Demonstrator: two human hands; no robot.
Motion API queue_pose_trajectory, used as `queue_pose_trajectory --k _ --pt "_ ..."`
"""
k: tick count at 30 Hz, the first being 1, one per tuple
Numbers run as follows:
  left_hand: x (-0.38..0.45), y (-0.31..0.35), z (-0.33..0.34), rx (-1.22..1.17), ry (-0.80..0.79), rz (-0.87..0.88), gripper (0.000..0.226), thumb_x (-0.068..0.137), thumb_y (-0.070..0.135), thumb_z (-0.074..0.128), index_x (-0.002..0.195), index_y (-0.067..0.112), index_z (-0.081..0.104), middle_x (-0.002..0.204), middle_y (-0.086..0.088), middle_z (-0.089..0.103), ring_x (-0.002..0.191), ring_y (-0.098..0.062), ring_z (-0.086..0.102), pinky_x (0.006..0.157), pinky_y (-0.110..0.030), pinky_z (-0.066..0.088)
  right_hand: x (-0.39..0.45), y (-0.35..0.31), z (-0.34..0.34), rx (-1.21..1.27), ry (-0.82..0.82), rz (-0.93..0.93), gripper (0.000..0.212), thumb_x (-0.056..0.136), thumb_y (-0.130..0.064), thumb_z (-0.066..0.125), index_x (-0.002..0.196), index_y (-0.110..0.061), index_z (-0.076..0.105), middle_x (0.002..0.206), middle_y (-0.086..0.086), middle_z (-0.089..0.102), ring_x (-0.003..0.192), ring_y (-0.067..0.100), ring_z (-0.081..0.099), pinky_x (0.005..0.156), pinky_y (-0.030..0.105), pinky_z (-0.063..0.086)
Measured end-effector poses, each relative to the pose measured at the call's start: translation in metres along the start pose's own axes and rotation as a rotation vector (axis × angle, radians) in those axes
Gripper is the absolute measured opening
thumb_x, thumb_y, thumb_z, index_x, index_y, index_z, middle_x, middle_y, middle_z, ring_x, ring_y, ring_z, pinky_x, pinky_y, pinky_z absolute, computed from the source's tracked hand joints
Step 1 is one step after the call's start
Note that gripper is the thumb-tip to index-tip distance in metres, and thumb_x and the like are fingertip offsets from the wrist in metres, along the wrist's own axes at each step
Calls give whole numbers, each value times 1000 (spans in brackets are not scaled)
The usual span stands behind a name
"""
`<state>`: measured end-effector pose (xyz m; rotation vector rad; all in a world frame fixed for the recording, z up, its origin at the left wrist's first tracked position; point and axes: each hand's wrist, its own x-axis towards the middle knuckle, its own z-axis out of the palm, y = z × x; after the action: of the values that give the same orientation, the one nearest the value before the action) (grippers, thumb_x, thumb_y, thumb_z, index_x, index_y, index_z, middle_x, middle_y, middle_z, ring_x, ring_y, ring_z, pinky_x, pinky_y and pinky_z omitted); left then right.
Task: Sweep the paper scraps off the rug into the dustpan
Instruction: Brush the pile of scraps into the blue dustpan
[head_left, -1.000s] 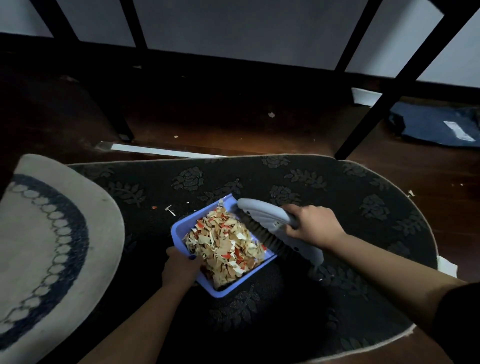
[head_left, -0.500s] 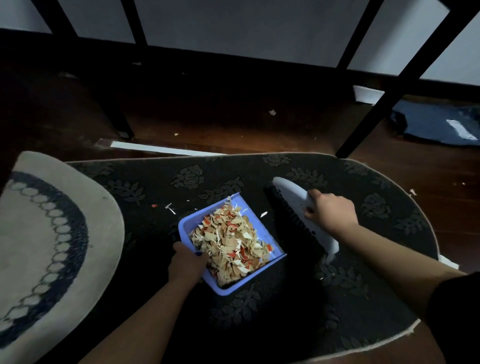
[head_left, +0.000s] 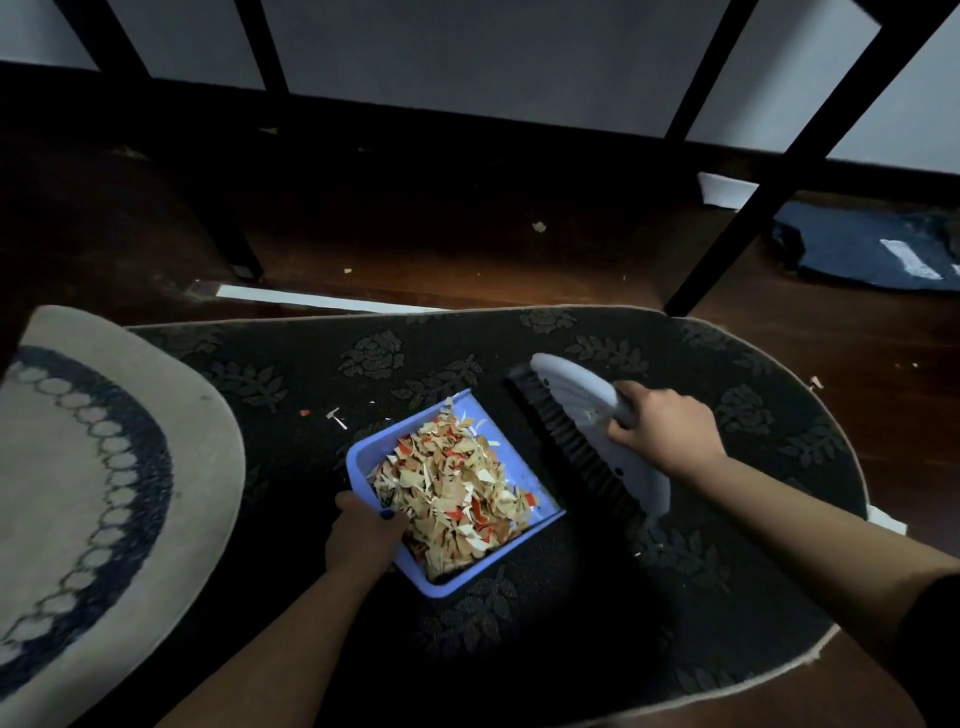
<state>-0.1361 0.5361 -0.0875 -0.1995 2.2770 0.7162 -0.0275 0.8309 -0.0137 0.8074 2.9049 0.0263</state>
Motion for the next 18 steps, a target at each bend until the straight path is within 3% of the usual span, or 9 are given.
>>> queue_pose_trajectory --k 3,10,18 --pt "0 -2 0 1 16 2 59 88 25 65 127 -3 29 125 -23 52 108 -38 57 83 -38 46 -3 1 9 -81 -23 8 35 89 -40 50 118 -19 50 96 7 67 84 30 65 58 31 40" --pt "-1 -4 1 -11 19 4 45 89 24 63 104 9 23 120 -21 53 100 -38 60 78 -38 50 -15 -41 25 -68 -155 -137 34 91 -39 47 113 -13 47 103 10 67 93 33 65 65 33 42" --pt "-4 -6 -9 -88 6 -3 61 87 22 66 129 -1 28 124 -23 51 103 -38 59 84 -43 53 -5 -41 -8 -15 -55 -97 36 87 -41 51 113 -16 51 100 11 67 91 33 65 64 33 43"
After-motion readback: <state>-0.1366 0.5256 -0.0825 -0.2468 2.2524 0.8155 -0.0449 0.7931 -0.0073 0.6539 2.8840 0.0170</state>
